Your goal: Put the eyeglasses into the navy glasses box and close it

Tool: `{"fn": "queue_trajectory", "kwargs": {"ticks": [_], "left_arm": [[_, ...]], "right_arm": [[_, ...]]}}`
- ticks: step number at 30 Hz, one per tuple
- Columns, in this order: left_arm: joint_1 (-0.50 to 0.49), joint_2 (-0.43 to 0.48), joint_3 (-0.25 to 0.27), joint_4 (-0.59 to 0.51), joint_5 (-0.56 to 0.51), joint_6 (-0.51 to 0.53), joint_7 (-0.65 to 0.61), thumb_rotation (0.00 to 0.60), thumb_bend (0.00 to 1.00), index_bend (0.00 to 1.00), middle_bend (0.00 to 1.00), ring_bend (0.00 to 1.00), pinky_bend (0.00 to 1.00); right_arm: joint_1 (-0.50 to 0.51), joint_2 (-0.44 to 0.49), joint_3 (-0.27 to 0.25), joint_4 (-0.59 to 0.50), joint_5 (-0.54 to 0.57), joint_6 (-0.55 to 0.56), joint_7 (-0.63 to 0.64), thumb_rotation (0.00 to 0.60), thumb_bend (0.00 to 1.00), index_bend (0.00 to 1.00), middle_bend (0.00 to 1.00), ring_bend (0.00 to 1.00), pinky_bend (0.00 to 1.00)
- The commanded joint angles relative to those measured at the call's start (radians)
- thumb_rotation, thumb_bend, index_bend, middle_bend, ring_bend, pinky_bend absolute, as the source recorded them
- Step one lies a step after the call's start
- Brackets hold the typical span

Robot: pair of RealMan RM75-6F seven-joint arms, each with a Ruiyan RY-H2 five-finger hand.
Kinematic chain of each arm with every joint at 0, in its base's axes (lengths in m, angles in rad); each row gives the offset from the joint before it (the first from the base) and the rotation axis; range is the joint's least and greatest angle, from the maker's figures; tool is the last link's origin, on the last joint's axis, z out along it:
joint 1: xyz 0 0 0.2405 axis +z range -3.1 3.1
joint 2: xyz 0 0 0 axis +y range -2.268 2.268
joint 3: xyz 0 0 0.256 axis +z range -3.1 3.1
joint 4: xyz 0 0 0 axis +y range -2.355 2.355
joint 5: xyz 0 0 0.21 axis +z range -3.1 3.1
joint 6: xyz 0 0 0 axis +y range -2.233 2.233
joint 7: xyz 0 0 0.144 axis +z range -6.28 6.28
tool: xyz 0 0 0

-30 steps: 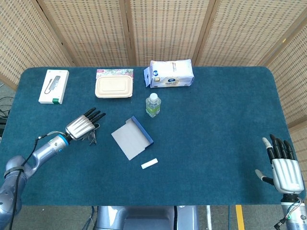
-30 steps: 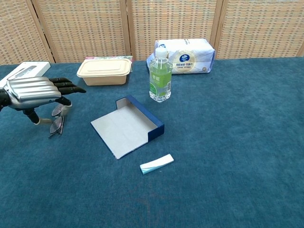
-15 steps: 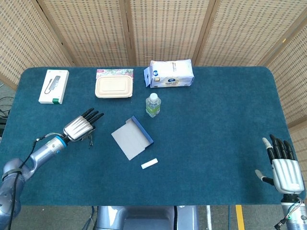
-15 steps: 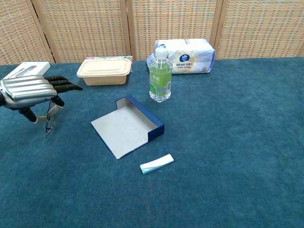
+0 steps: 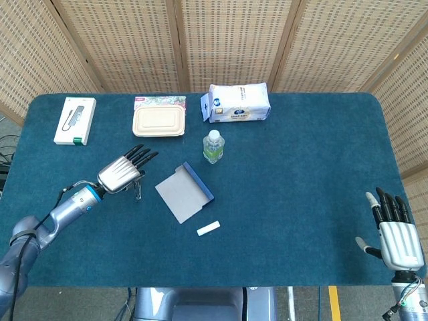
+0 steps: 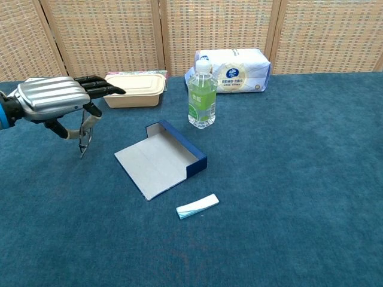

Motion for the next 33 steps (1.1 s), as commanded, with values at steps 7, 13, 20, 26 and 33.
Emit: {"fn": "queue_trajectory", "kwargs": {"ticks": [7,13,20,26,33], "left_arm": [[-0.119,0.007,-0.091,-0.322,-0.068,-0.14,0.226,0.6,0.42,0.69,0.0,0.0,0.0],[-0.16,0.008,-0.149,-0.444,-0.133,-0.246,0.366,0.6,0.42,0.69,0.0,0.0,0.0],[-0.187,-0.013,-0.19,-0.482,-0.186,-0.317,0.437,0.6,0.41,0.69,0.0,0.0,0.0],[-0.194,-0.023,-0.2,-0.486,-0.207,-0.343,0.465,0.6,0.4,0.69,0.0,0.0,0.0],[-0.189,-0.028,-0.208,-0.494,-0.235,-0.363,0.473,0.6,0.39,0.62,0.0,0.0,0.0]], "right_arm": [[-0.001,0.004,-0.001,0.0,0.003,-0.003,0.013,0.6,0.21,0.0,0.0,0.0,0.0],[-0.002,0.008,-0.001,0.0,0.006,-0.005,0.023,0.6,0.21,0.0,0.0,0.0,0.0],[-0.004,0.01,-0.002,-0.002,0.007,-0.005,0.026,0.6,0.21,0.0,0.0,0.0,0.0],[-0.004,0.01,-0.001,-0.001,0.008,-0.005,0.028,0.6,0.21,0.0,0.0,0.0,0.0],[-0.004,0.011,-0.002,-0.003,0.008,-0.006,0.029,0.6,0.21,0.0,0.0,0.0,0.0]]}}
